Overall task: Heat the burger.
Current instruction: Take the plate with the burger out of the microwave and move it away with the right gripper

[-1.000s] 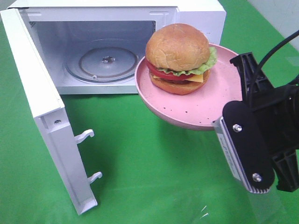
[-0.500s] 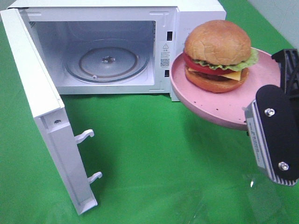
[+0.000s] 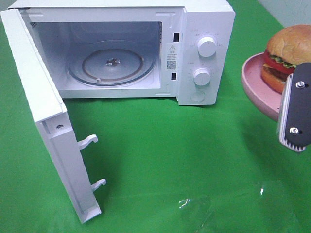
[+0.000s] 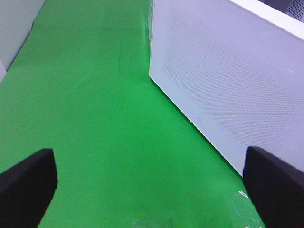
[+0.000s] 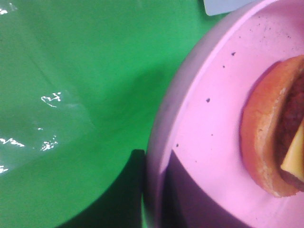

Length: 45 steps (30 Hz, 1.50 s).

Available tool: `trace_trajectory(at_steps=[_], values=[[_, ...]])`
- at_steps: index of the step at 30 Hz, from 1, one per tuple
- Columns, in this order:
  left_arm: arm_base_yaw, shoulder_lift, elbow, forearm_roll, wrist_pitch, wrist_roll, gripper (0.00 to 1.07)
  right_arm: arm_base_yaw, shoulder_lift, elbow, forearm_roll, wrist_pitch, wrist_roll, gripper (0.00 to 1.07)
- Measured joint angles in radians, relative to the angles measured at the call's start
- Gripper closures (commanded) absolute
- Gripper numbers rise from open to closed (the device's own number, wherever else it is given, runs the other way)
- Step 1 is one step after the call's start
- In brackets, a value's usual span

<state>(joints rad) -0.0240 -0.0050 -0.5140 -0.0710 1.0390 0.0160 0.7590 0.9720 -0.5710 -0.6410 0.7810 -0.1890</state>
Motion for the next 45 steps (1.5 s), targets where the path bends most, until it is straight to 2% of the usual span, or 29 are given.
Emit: trace_trajectory(at_steps=[17, 19, 31, 33, 41, 45], values=[[0.000, 0.000, 0.000, 0.000, 0.000, 0.000, 0.06, 0.000, 0.036, 0.000, -0.148, 0.141, 0.465, 1.07], [0.000, 0.000, 0.000, 0.000, 0.000, 0.000, 0.06, 0.000, 0.084, 0.000, -0.151, 0.159, 0.575, 1.07], [0.000, 0.000, 0.000, 0.000, 0.000, 0.000, 0.06, 0.000, 0.241, -0.001, -0.199, 0.154, 0.805, 1.07], [0.000, 0.000, 0.000, 0.000, 0.000, 0.000, 0.06, -0.001, 0.318, -0.002, -0.211, 0.153, 0.901, 1.07], [0.000, 0.000, 0.000, 0.000, 0.000, 0.000, 0.06, -0.005, 0.446, -0.002, -0.215, 0.146, 1.030, 1.06], [0.000, 0.000, 0.000, 0.000, 0.000, 0.000, 0.06, -0.036, 0.508, -0.002, -0.233, 0.124, 1.104, 1.05]])
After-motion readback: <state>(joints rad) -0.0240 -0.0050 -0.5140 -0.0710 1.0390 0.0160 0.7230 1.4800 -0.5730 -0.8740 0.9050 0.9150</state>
